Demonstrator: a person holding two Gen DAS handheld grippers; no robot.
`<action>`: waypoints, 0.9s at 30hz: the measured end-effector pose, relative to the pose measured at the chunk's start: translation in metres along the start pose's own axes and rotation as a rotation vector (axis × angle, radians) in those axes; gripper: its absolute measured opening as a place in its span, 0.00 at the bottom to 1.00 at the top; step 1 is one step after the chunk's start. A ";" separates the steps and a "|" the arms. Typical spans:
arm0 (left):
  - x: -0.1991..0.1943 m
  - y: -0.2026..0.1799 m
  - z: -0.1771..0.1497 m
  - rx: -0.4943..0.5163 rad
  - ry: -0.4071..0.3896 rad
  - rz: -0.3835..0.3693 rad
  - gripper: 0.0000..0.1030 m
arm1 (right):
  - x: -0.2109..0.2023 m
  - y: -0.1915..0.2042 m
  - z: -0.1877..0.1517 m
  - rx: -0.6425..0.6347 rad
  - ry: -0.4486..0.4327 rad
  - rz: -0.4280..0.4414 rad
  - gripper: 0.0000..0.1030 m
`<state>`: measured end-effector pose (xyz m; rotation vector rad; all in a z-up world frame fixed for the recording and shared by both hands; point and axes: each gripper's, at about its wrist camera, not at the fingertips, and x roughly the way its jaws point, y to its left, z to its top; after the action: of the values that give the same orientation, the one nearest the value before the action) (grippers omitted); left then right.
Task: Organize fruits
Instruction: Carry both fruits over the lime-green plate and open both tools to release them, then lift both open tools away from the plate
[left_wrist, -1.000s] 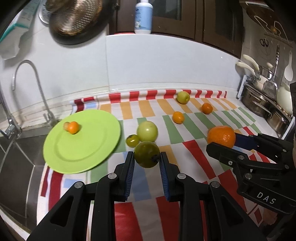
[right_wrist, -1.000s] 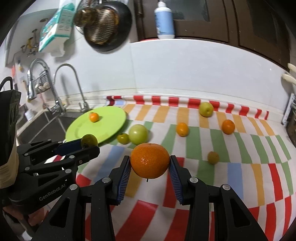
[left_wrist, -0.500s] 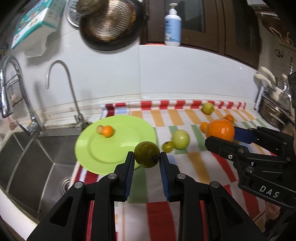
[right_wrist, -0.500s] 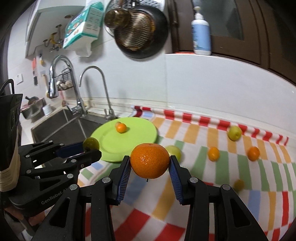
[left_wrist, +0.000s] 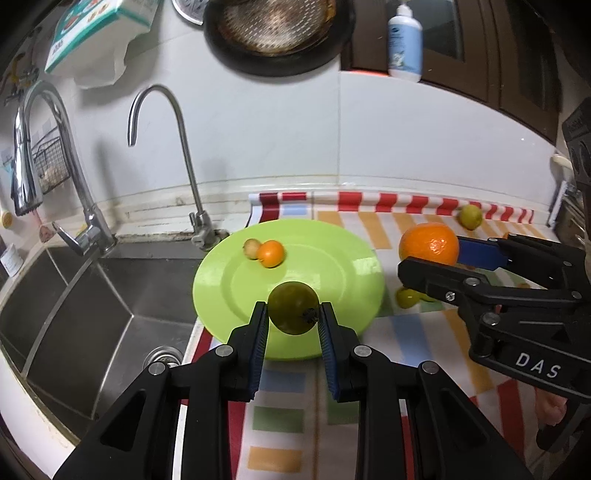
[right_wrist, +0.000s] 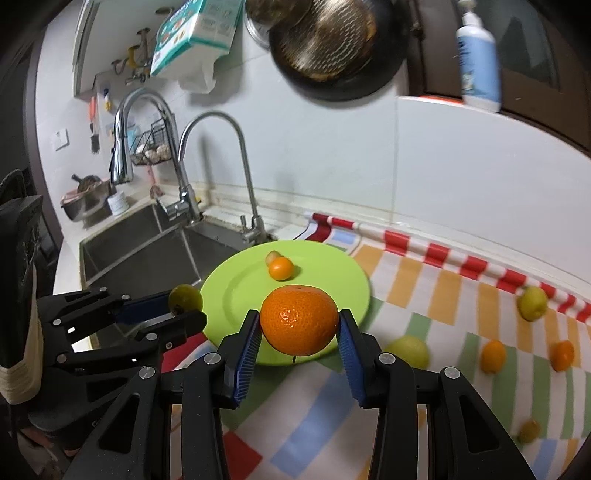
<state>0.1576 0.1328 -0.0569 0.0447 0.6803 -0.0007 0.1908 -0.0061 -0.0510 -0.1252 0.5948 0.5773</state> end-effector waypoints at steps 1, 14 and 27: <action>0.004 0.002 0.000 -0.001 0.005 0.001 0.27 | 0.006 0.001 0.001 -0.006 0.009 0.006 0.41; 0.050 0.018 0.002 -0.021 0.069 -0.001 0.27 | 0.074 -0.005 0.002 -0.020 0.098 0.033 0.42; 0.025 0.009 0.004 -0.046 0.032 0.025 0.56 | 0.036 -0.014 0.001 -0.007 0.013 -0.057 0.52</action>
<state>0.1795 0.1420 -0.0696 0.0086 0.7110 0.0399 0.2236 0.0002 -0.0712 -0.1521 0.5999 0.5242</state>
